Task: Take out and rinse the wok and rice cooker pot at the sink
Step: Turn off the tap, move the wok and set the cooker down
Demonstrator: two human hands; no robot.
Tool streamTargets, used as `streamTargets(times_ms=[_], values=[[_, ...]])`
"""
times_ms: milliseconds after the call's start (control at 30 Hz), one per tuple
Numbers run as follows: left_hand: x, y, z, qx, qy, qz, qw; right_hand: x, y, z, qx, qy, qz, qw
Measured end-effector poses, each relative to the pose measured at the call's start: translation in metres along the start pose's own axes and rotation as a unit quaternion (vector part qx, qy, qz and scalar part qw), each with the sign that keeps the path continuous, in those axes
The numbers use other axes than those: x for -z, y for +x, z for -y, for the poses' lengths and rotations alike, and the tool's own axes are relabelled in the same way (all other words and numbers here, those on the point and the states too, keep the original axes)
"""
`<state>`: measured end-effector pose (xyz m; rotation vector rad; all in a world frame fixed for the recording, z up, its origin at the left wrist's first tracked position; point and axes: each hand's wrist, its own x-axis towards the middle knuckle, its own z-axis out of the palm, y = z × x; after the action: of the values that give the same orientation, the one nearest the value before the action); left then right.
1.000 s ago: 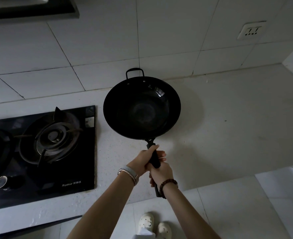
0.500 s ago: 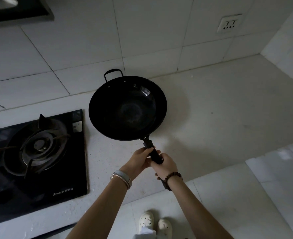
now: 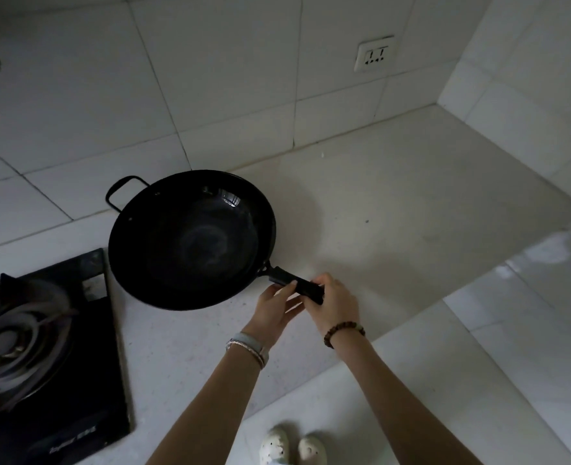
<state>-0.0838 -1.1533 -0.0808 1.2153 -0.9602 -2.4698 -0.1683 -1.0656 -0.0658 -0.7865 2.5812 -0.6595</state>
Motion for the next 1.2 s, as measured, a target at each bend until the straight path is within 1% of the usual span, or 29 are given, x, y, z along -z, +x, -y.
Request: streamTargets(times_ms=[233,367,433,533,600,633,700,767,867,1000,1100,1133,1200], values=[[-0.006,0.007,0.0,0.001,-0.011,-0.01,1.0,0.005,0.009,-0.003,0.006,-0.021,-0.006,1.0],[-0.006,0.005,-0.002,0.0,0.017,-0.024,1.0,0.006,0.007,0.0,0.008,-0.02,-0.007,1.0],[-0.005,0.001,-0.005,-0.003,0.042,-0.031,0.999,0.008,0.003,0.002,0.021,-0.017,-0.017,0.999],[0.001,-0.012,-0.011,-0.013,0.107,-0.053,0.993,0.015,-0.004,0.002,0.07,-0.014,-0.064,0.995],[0.008,-0.024,-0.013,-0.057,0.171,-0.073,0.981,0.021,-0.01,0.002,0.109,-0.006,-0.099,0.989],[0.012,-0.03,-0.013,-0.097,0.204,-0.082,0.971,0.024,-0.012,0.001,0.129,-0.006,-0.115,0.985],[0.021,-0.047,-0.015,-0.195,0.273,-0.1,0.937,0.027,-0.02,0.002,0.165,-0.009,-0.139,0.976],[0.031,-0.064,-0.018,-0.277,0.345,-0.117,0.889,0.032,-0.028,0.006,0.196,-0.007,-0.146,0.97],[0.046,-0.089,-0.023,-0.351,0.423,-0.157,0.821,0.038,-0.04,0.016,0.239,-0.006,-0.147,0.96],[0.063,-0.131,-0.025,-0.408,0.513,-0.229,0.72,0.045,-0.059,0.034,0.286,0.006,-0.122,0.95],[0.076,-0.163,-0.023,-0.423,0.563,-0.28,0.653,0.048,-0.071,0.045,0.329,0.008,-0.1,0.939],[0.081,-0.174,-0.022,-0.421,0.576,-0.298,0.634,0.049,-0.075,0.048,0.343,0.011,-0.092,0.935],[0.089,-0.194,-0.017,-0.411,0.583,-0.342,0.611,0.051,-0.081,0.054,0.371,0.022,-0.073,0.925]])
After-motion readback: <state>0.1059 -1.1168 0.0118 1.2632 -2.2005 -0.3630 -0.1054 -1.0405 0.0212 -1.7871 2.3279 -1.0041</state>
